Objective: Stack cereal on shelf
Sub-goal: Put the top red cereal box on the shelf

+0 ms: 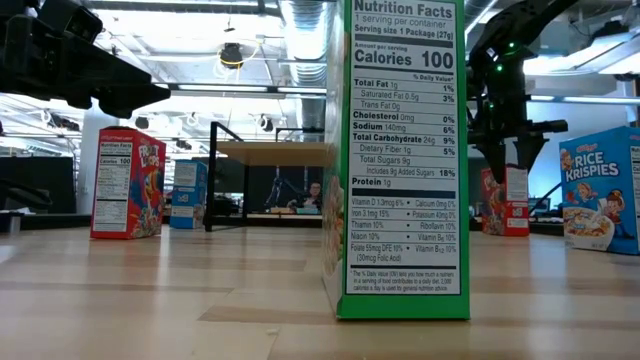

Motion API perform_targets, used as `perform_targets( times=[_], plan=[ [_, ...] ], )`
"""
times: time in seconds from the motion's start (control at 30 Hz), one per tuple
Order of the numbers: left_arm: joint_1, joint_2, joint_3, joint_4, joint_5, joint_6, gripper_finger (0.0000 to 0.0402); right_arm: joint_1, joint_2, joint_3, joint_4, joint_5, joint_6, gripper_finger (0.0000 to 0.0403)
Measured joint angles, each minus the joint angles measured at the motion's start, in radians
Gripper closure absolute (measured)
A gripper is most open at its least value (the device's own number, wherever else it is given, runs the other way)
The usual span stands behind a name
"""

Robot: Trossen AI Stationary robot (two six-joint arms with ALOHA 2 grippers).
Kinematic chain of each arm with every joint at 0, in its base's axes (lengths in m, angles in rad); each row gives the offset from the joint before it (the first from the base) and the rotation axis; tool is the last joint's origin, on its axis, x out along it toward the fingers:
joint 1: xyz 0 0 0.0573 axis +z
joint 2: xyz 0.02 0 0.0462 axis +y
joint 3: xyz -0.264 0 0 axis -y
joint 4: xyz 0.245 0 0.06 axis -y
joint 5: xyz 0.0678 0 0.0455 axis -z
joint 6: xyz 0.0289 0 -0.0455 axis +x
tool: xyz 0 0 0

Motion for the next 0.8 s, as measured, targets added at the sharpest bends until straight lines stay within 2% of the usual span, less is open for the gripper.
perform_targets(
  times=[0.37, 0.8],
  plan=[
    [0.0, 0.0, 0.0, 0.0, 0.0, 0.0, 0.0139, 0.043, -0.031, 0.0, -0.021, 0.0, -0.003, 0.0181],
    [0.0, 0.0, 0.0, 0.0, 0.0, 0.0, 0.0139, 0.097, -0.217, 0.001, -0.1, 0.0, 0.009, 0.0181]
  ],
)
